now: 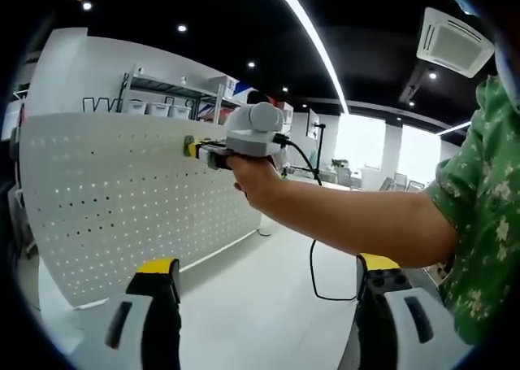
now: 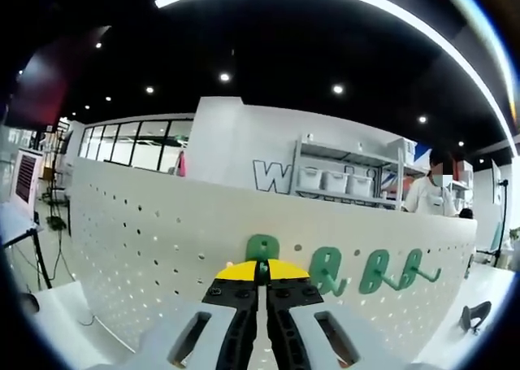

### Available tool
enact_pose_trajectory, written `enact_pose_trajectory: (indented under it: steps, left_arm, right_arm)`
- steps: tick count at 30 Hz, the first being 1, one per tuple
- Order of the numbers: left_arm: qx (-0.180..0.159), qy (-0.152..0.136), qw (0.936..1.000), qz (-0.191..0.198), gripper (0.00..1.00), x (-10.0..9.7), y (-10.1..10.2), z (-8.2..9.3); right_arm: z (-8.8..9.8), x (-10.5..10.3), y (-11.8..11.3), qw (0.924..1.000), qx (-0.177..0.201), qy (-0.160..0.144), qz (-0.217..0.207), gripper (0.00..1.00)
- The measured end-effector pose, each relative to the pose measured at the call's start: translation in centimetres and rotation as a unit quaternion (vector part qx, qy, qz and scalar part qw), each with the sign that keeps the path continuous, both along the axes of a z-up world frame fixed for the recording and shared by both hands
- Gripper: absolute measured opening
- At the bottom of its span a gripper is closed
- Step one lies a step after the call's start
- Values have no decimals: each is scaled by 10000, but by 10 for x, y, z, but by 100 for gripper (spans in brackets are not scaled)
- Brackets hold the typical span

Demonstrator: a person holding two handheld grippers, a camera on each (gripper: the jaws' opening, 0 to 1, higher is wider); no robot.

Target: Insert the hook assembly into the mounting plate slot until the hook locks in place.

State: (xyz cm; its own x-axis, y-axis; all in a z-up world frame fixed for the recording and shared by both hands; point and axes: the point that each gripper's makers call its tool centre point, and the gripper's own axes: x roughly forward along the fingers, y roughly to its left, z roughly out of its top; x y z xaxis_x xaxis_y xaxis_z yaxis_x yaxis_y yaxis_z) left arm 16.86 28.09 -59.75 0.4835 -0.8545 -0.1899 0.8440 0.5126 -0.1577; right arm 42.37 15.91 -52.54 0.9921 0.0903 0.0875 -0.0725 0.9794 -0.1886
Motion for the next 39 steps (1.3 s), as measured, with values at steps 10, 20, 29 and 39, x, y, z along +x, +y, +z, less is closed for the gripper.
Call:
enact_pose_trajectory:
  steps: [10, 20, 29, 39]
  left_arm:
    - [10, 7, 10000, -22, 91, -1, -1, -1]
    - [-1, -15, 10000, 7, 91, 0, 0, 2]
    - [-2, -31, 10000, 5, 91, 0, 0, 3]
    - [5, -40, 10000, 4, 91, -1, 0, 3]
  right_arm:
    - [-1, 0, -1, 10000, -60, -27, 36, 1]
    - [1, 0, -2, 9999, 79, -51, 70, 4]
    - [-2, 0, -1, 9999, 107, -62, 68, 2]
    - [-1, -1, -1, 9998, 171, -76, 3, 1]
